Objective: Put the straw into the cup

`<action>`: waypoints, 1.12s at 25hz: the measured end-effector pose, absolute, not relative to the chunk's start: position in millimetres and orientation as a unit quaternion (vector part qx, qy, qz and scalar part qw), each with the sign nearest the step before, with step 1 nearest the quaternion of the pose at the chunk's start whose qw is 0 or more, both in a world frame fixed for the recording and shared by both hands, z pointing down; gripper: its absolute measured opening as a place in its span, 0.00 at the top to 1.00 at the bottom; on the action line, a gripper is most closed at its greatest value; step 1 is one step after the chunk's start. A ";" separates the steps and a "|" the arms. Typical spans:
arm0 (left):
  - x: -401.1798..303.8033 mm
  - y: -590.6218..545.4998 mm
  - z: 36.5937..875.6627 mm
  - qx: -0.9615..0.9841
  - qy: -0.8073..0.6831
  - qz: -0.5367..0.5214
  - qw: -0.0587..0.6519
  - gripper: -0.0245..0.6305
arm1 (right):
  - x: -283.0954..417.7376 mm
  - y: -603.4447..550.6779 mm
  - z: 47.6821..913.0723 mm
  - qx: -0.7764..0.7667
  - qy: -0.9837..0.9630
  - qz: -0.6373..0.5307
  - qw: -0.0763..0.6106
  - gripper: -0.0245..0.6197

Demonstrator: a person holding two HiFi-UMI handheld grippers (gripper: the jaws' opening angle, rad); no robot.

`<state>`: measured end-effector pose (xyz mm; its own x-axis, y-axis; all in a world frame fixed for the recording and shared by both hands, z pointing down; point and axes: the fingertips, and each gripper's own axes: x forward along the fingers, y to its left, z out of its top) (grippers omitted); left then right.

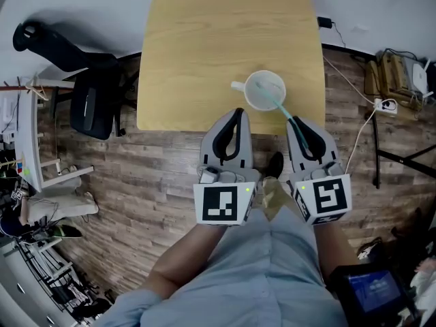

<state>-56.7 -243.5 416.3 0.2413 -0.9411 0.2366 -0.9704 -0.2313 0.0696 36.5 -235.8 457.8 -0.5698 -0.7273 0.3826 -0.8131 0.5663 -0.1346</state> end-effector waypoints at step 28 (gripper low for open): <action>-43.5 -231.4 382.8 0.797 -0.596 0.055 0.078 0.97 | 41.0 -239.6 411.6 0.452 -0.879 0.127 0.087 0.81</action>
<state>-43.5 -231.4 382.8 0.2838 -0.9416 0.1814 -0.9589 -0.2776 0.0588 41.0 -239.6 411.6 -0.5763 -0.7721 0.2679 -0.8164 0.5591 -0.1447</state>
